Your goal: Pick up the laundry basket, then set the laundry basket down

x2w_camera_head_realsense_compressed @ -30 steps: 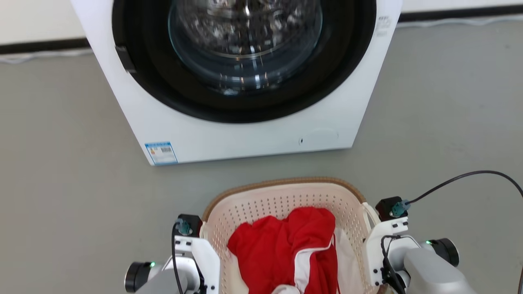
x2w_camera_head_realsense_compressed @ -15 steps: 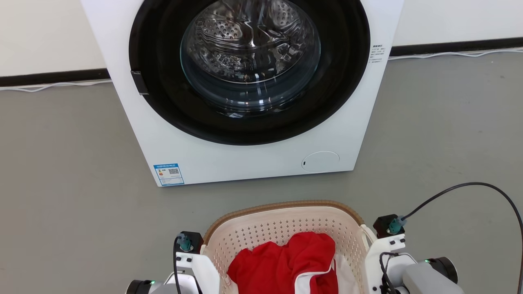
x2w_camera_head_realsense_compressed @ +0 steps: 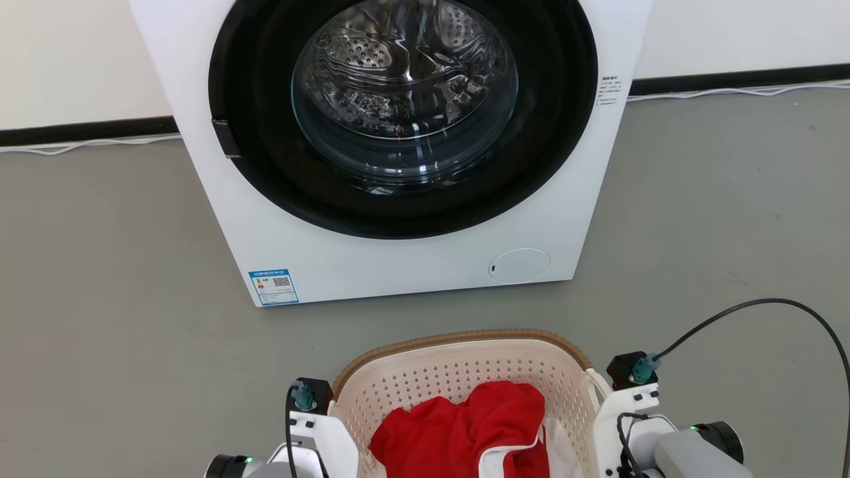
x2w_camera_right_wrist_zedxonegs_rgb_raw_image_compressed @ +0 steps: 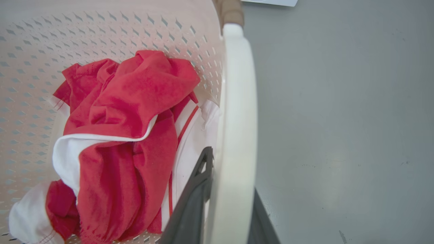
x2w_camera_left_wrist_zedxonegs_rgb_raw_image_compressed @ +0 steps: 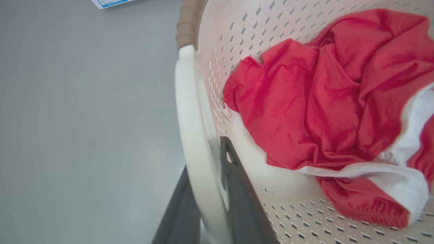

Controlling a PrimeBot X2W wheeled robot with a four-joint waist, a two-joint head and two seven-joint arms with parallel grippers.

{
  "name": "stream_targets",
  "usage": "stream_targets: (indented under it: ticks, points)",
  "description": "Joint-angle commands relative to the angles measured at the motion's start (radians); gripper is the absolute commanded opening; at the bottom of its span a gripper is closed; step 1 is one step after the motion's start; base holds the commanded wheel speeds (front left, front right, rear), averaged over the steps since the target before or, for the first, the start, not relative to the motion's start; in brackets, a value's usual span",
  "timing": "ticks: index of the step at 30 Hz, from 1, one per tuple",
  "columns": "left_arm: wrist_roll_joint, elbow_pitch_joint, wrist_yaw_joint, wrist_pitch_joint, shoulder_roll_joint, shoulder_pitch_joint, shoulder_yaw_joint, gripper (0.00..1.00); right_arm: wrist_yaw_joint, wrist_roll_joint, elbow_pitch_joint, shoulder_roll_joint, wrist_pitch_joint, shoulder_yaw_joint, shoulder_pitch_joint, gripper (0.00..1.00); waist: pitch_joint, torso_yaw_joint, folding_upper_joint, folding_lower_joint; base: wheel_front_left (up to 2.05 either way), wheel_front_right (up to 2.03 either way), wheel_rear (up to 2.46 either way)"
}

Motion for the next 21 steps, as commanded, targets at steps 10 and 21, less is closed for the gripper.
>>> stream_targets:
  ticks: [10,21]
  points:
    - [0.006,-0.025,0.001,-0.008,0.012,-0.057,-0.019,0.00,0.014,0.018,-0.016,0.017,-0.047,0.040,-0.010,0.00,0.007,0.017,0.0000,0.0001,0.00,0.00,0.00]
    - [-0.004,-0.029,0.003,-0.019,0.012,-0.065,-0.035,0.00,0.014,0.047,-0.019,0.017,-0.054,0.063,0.000,0.00,0.009,0.020,0.0000,0.0001,0.00,0.00,0.00]
